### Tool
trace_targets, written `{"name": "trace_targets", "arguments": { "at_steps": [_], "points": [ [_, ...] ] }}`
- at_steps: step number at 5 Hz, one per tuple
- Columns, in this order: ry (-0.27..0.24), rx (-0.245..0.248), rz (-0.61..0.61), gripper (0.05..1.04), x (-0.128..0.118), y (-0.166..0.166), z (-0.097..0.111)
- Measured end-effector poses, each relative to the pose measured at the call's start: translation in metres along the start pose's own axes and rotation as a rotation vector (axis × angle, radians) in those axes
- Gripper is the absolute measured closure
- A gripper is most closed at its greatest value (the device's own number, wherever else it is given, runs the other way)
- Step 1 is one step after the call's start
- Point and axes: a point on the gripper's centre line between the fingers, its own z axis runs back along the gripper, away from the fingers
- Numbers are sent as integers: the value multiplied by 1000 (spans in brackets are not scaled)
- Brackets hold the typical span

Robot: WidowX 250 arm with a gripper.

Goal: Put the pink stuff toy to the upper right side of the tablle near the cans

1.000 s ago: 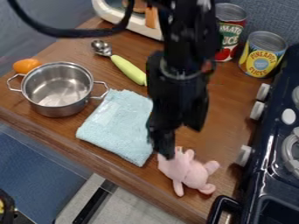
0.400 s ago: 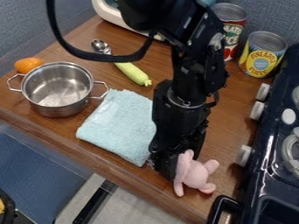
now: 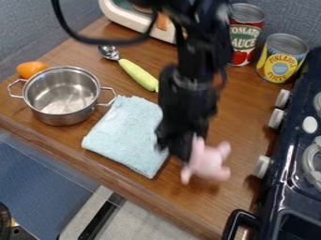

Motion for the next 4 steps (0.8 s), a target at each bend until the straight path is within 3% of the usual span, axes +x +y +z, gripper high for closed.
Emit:
{"name": "trace_targets", "arguments": {
  "at_steps": [1, 2, 4],
  "points": [
    [2, -69, -2, 881, 11, -24, 23],
    [-11, -173, 58, 896, 20, -62, 40],
    [-93, -237, 158, 897, 28, -142, 22]
  ]
}}
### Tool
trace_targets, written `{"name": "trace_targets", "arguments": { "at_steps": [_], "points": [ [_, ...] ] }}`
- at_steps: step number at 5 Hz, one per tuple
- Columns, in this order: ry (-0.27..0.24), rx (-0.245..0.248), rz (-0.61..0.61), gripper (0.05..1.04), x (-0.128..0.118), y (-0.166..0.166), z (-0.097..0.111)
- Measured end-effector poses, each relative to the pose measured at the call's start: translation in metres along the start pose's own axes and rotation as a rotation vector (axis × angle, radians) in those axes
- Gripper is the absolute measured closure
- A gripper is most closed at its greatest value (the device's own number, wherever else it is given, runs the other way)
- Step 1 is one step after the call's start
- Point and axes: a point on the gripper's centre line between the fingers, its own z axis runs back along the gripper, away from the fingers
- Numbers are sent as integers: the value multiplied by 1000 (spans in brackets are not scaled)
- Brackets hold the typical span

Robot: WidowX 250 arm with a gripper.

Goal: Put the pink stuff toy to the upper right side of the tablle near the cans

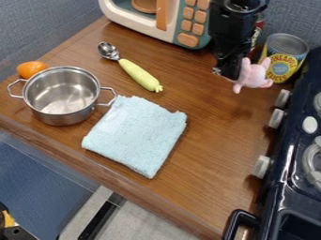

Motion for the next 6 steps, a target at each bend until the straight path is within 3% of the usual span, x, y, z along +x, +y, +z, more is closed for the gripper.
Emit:
{"name": "trace_targets", "arguments": {
  "at_steps": [1, 3, 5, 6],
  "points": [
    [-54, -17, 98, 897, -1, -10, -13],
    [-63, 15, 168, 849, -10, -14, -33],
    [-54, 26, 149, 271, -11, -15, -28],
    [-62, 27, 160, 81, -5, -19, -22]
  ]
}}
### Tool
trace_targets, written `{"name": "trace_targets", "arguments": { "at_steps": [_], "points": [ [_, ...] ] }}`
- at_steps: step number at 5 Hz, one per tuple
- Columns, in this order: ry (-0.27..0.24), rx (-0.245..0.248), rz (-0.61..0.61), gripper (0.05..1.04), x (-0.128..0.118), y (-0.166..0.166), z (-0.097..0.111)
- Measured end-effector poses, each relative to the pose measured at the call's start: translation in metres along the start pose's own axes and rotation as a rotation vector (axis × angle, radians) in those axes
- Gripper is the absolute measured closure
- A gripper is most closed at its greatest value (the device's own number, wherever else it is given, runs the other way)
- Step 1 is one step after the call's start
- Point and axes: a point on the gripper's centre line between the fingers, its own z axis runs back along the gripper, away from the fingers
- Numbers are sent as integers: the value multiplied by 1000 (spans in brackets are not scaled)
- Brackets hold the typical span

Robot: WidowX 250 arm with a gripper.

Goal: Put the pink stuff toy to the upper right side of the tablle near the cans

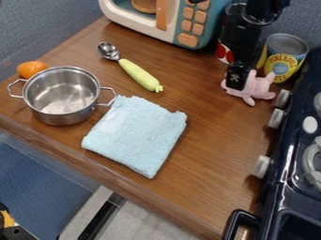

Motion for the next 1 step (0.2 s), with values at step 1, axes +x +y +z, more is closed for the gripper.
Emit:
{"name": "trace_targets", "arguments": {
  "at_steps": [1],
  "points": [
    [38, -74, 10, 82, 7, -11, 37]
  ]
}}
